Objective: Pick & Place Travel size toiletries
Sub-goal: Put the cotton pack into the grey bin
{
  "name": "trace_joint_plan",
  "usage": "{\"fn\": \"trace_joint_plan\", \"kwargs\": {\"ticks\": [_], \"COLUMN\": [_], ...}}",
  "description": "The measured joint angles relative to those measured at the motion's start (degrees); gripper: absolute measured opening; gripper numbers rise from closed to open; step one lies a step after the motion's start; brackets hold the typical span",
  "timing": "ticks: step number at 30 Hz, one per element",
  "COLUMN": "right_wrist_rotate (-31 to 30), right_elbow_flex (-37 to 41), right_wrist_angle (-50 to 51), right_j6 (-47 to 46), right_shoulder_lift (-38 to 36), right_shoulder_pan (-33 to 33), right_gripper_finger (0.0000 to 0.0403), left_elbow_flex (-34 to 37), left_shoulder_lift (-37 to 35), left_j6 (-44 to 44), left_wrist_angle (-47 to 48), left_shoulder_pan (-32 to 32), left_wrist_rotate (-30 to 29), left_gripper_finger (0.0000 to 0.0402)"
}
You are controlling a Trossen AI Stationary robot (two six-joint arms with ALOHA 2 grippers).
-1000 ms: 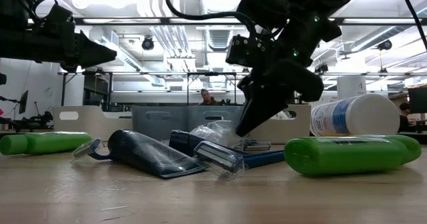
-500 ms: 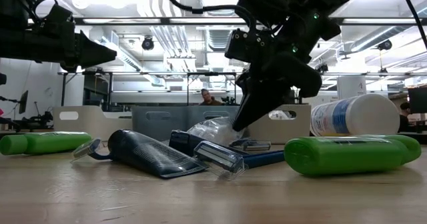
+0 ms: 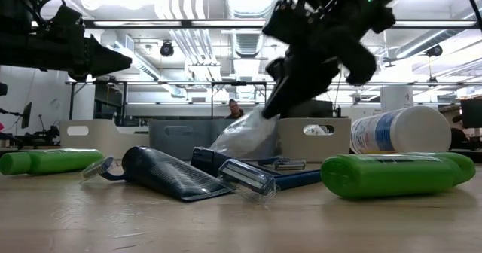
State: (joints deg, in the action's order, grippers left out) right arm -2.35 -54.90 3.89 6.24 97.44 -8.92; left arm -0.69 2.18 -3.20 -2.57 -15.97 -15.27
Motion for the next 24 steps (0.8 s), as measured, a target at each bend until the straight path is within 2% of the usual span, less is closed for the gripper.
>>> {"fn": "trace_joint_plan", "kwargs": {"ticks": [16, 24], "right_wrist_rotate": [0.0, 0.0], "right_elbow_flex": [9.6, 10.2], "right_wrist_angle": [2.1, 5.0], "right_j6": [-0.6, -0.7], "right_shoulder_lift": [-20.3, -30.4], "right_shoulder_pan": [-0.5, -0.4], "right_gripper_finger": [0.0008, 0.0008], "left_elbow_flex": [0.0, 0.0], "left_shoulder_lift": [0.1, 0.3], "left_j6": [0.0, 0.0], "left_wrist_angle": [0.0, 0.0], "left_shoulder_pan": [0.0, 0.0], "left_wrist_rotate": [0.2, 0.4], "left_gripper_finger": [0.0206, 0.0207]}}
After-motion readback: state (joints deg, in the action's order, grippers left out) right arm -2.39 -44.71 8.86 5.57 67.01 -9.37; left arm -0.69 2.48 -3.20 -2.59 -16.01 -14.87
